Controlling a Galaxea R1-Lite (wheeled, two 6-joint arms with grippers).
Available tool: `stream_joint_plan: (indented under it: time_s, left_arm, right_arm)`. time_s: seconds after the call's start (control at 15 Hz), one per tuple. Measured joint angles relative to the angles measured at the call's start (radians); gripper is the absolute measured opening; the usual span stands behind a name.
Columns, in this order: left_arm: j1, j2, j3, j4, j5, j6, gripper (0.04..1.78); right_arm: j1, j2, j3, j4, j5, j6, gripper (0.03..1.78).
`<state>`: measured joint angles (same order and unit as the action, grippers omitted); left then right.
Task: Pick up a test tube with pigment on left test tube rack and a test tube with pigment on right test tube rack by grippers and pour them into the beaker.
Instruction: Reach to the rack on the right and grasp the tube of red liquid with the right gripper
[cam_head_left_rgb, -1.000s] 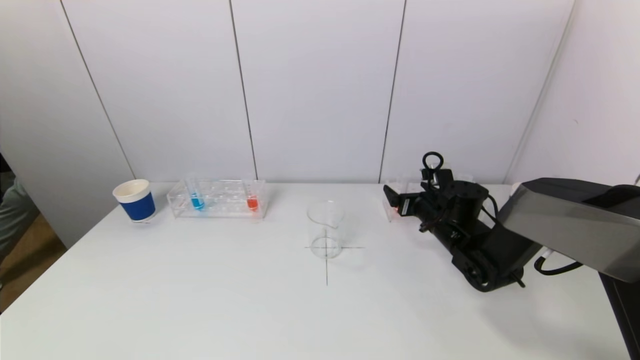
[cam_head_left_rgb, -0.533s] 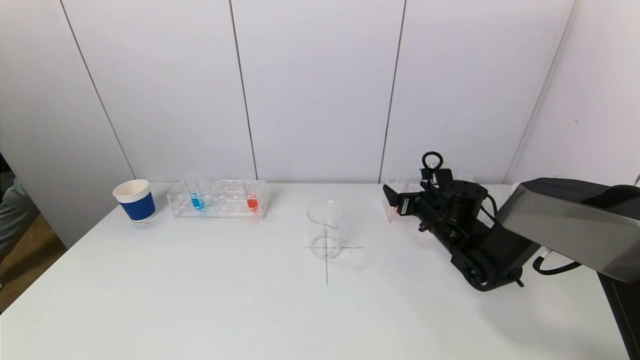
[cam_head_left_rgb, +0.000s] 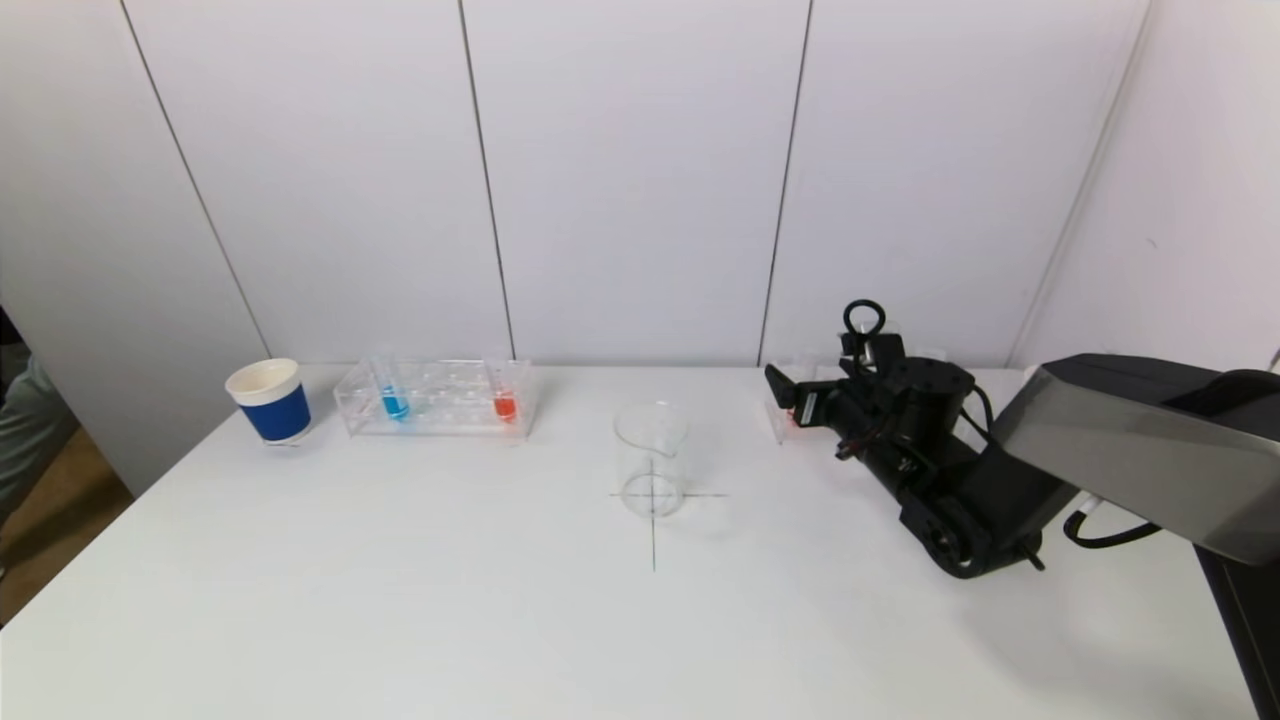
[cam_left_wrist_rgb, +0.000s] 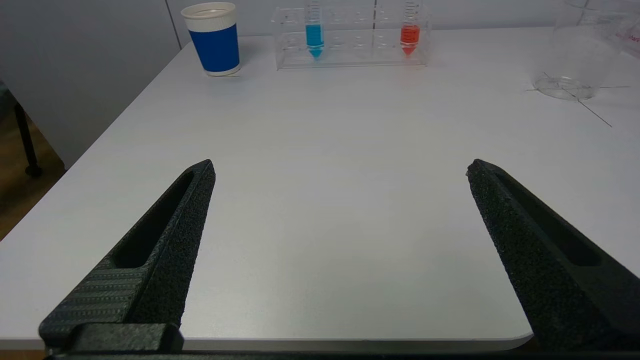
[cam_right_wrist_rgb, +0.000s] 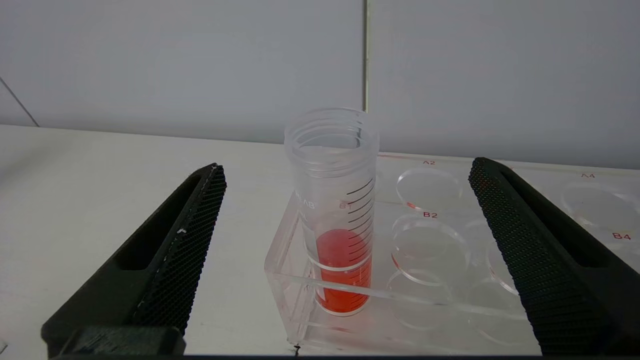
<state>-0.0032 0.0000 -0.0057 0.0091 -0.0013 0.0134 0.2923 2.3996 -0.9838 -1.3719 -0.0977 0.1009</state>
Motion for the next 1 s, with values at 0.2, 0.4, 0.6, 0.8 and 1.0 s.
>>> stream_joint_plan:
  time_s: [0.2, 0.4, 0.6, 0.8, 1.0]
  left_arm:
    - [0.0, 0.0, 0.0, 0.0, 0.0, 0.0, 1.76]
    - [0.0, 0.0, 0.0, 0.0, 0.0, 0.0, 1.76]
    - [0.0, 0.0, 0.0, 0.0, 0.0, 0.0, 1.76]
    - [0.0, 0.0, 0.0, 0.0, 0.0, 0.0, 1.76]
    - [0.0, 0.0, 0.0, 0.0, 0.0, 0.0, 1.76]
  right_arm:
    - [0.0, 0.0, -0.001, 0.001, 0.0, -0.002, 1.77]
    - [0.0, 0.0, -0.004, 0.005, 0.0, -0.003, 1.77]
    - [0.003, 0.0, -0.008, 0.009, 0.0, -0.006, 1.77]
    - [0.008, 0.0, -0.017, 0.015, 0.0, -0.008, 1.77]
    - [0.008, 0.002, -0.024, 0.021, 0.001, -0.009, 1.77]
